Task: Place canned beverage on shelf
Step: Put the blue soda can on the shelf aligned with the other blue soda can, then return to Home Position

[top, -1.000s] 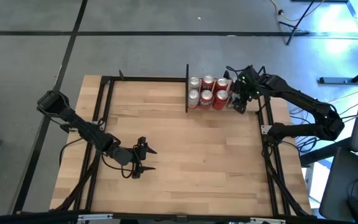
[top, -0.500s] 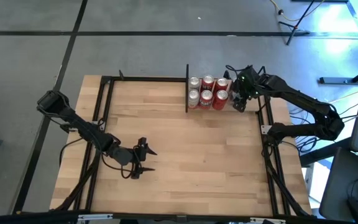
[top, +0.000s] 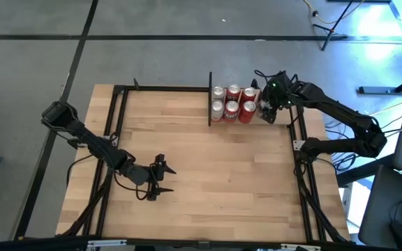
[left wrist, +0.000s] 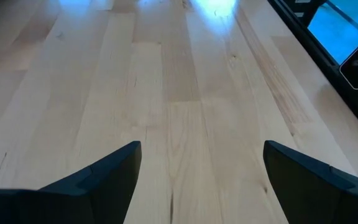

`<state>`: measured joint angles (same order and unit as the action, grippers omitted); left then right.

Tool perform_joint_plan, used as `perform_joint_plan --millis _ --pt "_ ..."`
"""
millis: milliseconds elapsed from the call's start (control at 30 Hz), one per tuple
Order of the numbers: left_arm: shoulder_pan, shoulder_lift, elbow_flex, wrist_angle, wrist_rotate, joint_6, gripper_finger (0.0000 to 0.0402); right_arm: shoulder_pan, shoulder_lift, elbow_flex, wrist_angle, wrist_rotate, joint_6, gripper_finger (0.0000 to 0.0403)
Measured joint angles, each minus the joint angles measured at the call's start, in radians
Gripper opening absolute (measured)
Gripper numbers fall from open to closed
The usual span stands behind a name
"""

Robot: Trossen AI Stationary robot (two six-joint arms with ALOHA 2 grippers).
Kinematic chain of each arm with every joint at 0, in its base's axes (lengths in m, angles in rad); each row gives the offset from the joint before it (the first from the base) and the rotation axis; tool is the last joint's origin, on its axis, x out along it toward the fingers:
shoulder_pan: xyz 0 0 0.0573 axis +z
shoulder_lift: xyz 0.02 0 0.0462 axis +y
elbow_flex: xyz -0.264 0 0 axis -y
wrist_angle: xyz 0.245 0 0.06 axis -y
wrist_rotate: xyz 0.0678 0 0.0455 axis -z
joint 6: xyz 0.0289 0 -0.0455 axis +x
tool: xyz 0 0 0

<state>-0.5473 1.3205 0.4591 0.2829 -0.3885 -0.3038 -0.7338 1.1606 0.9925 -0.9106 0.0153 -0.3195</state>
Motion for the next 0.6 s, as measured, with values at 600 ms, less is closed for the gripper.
perform_joint_plan --millis 600 --pt "-0.003 0.0 0.0 0.02 -0.016 -0.018 0.0321 0.0 -0.001 0.239 -0.108 -0.089 0.166 0.027"
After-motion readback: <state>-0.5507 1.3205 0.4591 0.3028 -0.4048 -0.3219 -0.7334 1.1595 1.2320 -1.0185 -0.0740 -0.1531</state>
